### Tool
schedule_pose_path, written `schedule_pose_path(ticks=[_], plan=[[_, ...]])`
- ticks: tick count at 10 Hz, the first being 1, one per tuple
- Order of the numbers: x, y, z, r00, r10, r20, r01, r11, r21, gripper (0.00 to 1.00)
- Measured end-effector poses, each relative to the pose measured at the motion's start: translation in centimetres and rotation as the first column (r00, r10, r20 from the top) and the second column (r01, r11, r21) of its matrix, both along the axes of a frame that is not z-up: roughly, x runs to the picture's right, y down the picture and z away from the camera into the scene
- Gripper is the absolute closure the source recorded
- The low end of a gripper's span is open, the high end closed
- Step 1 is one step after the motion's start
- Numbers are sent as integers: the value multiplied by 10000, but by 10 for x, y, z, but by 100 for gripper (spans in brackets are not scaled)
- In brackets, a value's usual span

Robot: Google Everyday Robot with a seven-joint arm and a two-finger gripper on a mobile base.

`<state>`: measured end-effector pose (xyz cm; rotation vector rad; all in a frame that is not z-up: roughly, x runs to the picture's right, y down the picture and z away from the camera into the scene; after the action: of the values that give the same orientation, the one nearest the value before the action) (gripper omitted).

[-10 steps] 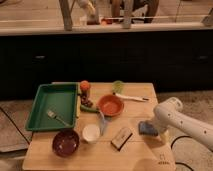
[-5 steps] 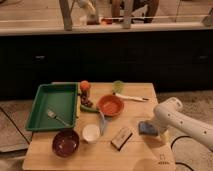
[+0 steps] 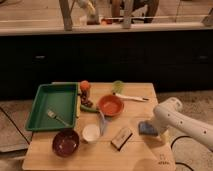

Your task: Place sponge in paper cup

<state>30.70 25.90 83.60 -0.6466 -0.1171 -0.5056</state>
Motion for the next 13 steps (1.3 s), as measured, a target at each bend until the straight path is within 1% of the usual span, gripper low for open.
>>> schedule_pose_path(ticks=[12, 13], plan=[[0, 2, 0, 9999, -126, -39, 126, 9999, 10, 20], [-1, 1, 0, 9999, -135, -33, 135, 9999, 8, 23]])
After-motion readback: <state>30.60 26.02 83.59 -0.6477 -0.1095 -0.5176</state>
